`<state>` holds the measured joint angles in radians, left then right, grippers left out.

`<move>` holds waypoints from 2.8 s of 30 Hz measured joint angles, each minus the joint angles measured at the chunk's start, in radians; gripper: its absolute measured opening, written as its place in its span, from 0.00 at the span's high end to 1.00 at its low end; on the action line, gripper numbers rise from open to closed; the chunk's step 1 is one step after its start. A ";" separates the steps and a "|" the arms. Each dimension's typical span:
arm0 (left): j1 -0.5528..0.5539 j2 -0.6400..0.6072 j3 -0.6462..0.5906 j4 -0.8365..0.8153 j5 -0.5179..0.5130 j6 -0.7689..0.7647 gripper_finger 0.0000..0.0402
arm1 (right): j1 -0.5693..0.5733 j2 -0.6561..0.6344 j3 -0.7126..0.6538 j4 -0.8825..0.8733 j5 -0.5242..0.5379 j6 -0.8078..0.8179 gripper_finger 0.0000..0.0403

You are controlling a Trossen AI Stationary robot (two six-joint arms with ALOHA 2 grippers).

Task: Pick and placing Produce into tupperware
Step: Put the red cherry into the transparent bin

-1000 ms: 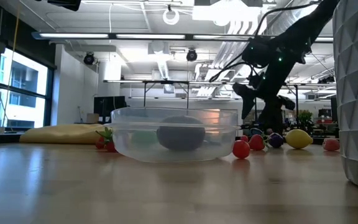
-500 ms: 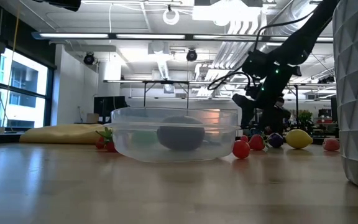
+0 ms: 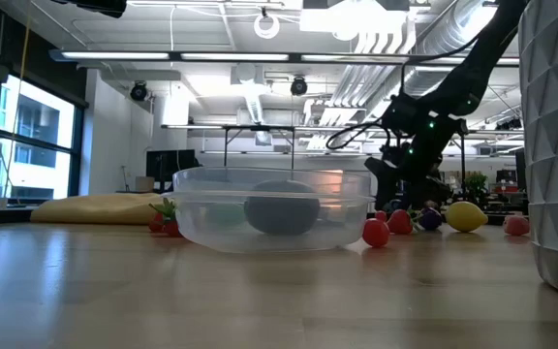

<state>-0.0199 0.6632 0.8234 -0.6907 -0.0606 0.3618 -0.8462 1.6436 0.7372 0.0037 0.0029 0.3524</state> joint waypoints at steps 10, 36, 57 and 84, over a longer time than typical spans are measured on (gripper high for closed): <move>0.000 0.000 0.000 0.000 0.000 0.000 0.87 | -0.054 0.000 0.000 0.025 -0.059 -0.117 0.39; 0.000 0.000 0.000 0.000 0.000 0.000 0.87 | -0.074 0.124 0.147 -0.100 -0.133 -0.243 0.45; 0.000 0.000 0.000 0.000 0.000 0.000 0.87 | -0.074 0.124 0.153 -0.116 -0.119 -0.274 0.54; 0.000 0.000 0.000 0.000 0.000 0.000 0.87 | -0.075 0.166 0.154 -0.066 -0.115 -0.273 0.66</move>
<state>-0.0198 0.6636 0.8234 -0.6903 -0.0608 0.3616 -0.9211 1.8091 0.8917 -0.0625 -0.1122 0.0792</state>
